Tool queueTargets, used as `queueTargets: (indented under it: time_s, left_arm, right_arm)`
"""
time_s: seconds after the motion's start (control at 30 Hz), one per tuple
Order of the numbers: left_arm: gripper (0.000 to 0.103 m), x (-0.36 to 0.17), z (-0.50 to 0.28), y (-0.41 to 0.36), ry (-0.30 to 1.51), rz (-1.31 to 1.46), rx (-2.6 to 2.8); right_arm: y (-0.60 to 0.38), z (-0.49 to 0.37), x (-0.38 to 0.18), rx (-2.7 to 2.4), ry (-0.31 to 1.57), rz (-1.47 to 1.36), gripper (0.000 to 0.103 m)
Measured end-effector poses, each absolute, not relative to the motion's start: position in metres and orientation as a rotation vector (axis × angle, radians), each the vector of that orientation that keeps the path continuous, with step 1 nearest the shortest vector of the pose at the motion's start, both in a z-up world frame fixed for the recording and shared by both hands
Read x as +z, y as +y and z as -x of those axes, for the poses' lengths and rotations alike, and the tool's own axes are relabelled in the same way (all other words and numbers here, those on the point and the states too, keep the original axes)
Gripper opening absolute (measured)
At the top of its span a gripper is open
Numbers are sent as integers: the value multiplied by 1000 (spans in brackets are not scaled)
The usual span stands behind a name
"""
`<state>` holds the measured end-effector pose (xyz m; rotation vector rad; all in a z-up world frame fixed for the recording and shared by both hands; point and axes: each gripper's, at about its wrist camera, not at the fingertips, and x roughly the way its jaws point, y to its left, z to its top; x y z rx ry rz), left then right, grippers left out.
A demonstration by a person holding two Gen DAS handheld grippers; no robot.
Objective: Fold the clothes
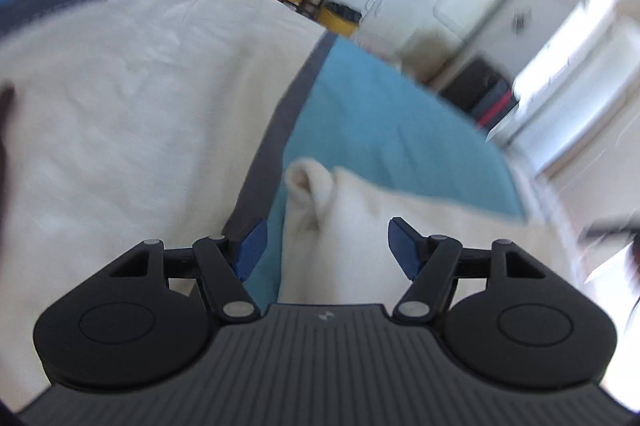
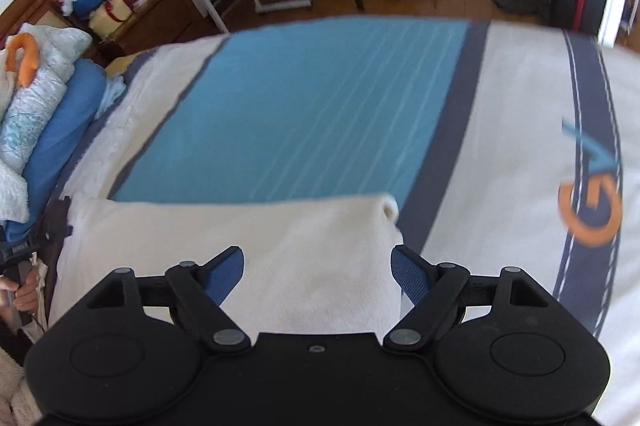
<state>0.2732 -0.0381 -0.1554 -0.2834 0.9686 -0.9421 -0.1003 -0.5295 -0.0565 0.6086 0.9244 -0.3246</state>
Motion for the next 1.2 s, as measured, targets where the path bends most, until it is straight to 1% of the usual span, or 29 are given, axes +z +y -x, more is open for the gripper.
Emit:
queueTargets:
  time_s: [0.03, 0.23, 0.37, 0.53, 0.63, 0.77, 0.9, 1.0, 1.07, 1.1, 1.13, 1.17, 1.2]
  left_arm:
    - [67, -159, -280, -40, 982, 315, -941]
    - [69, -178, -291, -75, 1032, 253, -1036]
    - [69, -197, -298, -79, 1089, 304, -1034]
    - [68, -195, -298, -77, 1110, 317, -1152]
    - [68, -192, -290, -75, 1096, 255, -1190]
    - [69, -193, -284, -75, 1146, 130, -1187]
    - [70, -176, -266, -73, 1095, -39, -1135]
    - [70, -166, -255, -70, 1075, -114, -1106]
    - [70, -171, -253, -67, 1100, -113, -1100]
    - [70, -175, -253, -65, 1125, -86, -1087]
    - [70, -177, -254, -64, 1136, -60, -1083]
    - [69, -178, -254, -62, 1144, -35, -1080]
    - [66, -178, -254, -61, 1145, -23, -1087]
  right_arm:
    - [-529, 102, -64, -333, 929, -622, 85]
    - [-531, 114, -74, -349, 809, -668, 85]
    - [-539, 107, -79, -377, 845, -630, 85]
    - [-555, 118, -112, -322, 831, -748, 85]
    - [-554, 125, -127, -320, 838, -766, 85]
    - [-552, 137, -139, -259, 833, -837, 86]
    - [-543, 153, -141, -170, 862, -846, 86]
    - [-536, 167, -145, -121, 873, -874, 86]
    - [-528, 171, -149, -89, 875, -868, 88]
    - [-522, 169, -151, -79, 874, -836, 93]
    - [-517, 166, -153, -70, 868, -816, 100]
    - [-514, 162, -154, -63, 858, -802, 103]
    - [-512, 157, -155, -71, 845, -799, 103]
